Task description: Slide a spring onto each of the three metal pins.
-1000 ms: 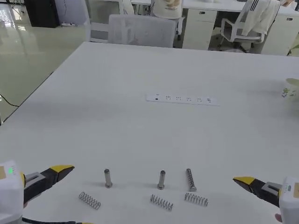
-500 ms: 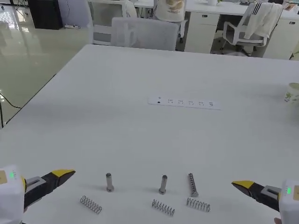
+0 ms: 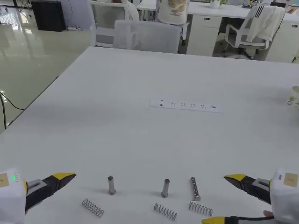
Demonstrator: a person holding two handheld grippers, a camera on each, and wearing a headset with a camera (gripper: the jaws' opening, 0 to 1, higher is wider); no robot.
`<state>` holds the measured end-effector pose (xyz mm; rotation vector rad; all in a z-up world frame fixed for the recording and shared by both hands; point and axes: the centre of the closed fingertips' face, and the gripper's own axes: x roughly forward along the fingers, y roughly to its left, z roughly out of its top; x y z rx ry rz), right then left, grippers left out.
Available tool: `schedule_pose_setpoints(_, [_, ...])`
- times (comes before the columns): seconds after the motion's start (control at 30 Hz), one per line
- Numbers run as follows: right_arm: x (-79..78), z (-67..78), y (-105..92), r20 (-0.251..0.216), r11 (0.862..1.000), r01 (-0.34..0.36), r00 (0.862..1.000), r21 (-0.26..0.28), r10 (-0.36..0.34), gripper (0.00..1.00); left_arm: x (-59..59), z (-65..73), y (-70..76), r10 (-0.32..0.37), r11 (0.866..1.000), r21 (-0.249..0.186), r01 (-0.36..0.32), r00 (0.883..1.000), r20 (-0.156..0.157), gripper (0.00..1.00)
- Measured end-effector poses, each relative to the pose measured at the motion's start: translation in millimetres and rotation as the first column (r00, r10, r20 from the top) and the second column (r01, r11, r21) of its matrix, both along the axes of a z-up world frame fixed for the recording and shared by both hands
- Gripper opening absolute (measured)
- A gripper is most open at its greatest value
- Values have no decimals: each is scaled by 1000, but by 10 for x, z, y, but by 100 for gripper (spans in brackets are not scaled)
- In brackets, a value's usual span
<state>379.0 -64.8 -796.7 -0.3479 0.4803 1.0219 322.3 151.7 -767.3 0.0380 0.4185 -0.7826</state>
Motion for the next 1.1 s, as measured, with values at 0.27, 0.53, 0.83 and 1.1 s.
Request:
schedule_pose_setpoints(0.27, [193,53,136,-6,1000,14,1000,15,-14,64,-2,0,-1,-2,1000,-1,2,1000,-2,97])
schedule_pose_setpoints(0.53, [432,-20,170,-67,996,92,994,4,-92,52,-8,-8,9,1,1000,3,-1,1000,-6,97])
schedule_pose_setpoints(0.83, [568,-177,202,-202,979,205,958,-7,-202,33,-6,-17,21,7,1000,6,-7,1000,-7,97])
schedule_pose_setpoints(1.1, [610,-366,167,-299,959,278,912,-55,-281,18,2,-16,20,12,1000,5,-12,1000,-6,97])
